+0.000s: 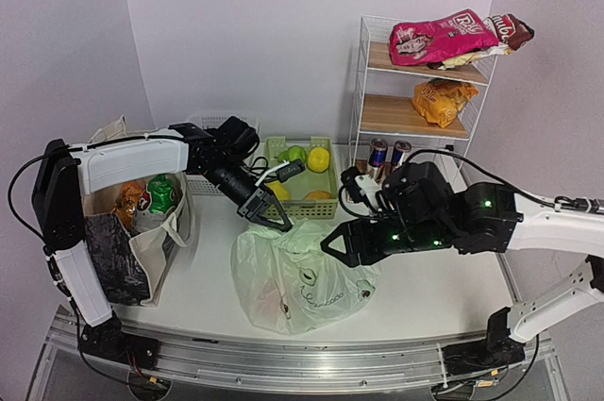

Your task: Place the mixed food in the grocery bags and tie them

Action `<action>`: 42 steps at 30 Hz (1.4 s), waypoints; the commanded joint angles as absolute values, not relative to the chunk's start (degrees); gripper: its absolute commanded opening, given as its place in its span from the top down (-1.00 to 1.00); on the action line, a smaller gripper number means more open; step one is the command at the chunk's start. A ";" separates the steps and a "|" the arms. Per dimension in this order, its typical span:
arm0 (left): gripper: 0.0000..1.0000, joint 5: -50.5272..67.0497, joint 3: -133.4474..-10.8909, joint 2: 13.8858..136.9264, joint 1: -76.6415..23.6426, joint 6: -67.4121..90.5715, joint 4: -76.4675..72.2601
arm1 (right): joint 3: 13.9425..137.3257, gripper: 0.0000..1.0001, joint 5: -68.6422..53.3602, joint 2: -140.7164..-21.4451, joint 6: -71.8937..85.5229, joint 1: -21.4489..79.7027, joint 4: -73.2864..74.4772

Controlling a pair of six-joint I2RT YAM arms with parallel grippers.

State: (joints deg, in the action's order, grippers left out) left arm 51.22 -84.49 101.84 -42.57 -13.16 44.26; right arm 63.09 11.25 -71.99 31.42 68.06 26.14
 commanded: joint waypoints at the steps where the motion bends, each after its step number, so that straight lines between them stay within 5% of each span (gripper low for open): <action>1: 1.00 51.15 -84.31 98.88 -42.51 -12.53 42.56 | 65.21 -0.23 9.35 -75.34 34.40 67.00 27.29; 15: 1.00 50.44 -83.97 98.96 -42.52 -13.19 42.91 | 67.64 -0.28 1.45 -81.17 32.93 64.92 25.97; 21: 1.00 50.22 -83.93 98.96 -42.50 -13.46 43.01 | 67.74 0.13 0.57 -81.68 33.11 63.58 24.22; 26: 1.00 51.05 -84.44 99.35 -42.47 -14.43 43.53 | 67.43 0.99 0.44 -81.99 32.91 63.20 24.08; 28: 0.89 51.41 -85.14 99.72 -42.45 -15.30 44.26 | 66.78 1.00 0.54 -81.64 32.87 63.12 24.08; 33: 0.21 51.46 -89.04 101.66 -42.46 -18.46 47.38 | 66.26 1.00 0.44 -81.63 32.14 63.02 24.17; 42: 0.26 49.34 -95.48 105.70 -42.45 -19.22 55.22 | 66.18 1.00 0.44 -81.74 31.20 63.07 24.17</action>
State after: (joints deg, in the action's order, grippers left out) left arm 50.34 -92.59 104.40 -42.57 -17.92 50.34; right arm 65.58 1.23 -81.65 32.15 63.24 25.49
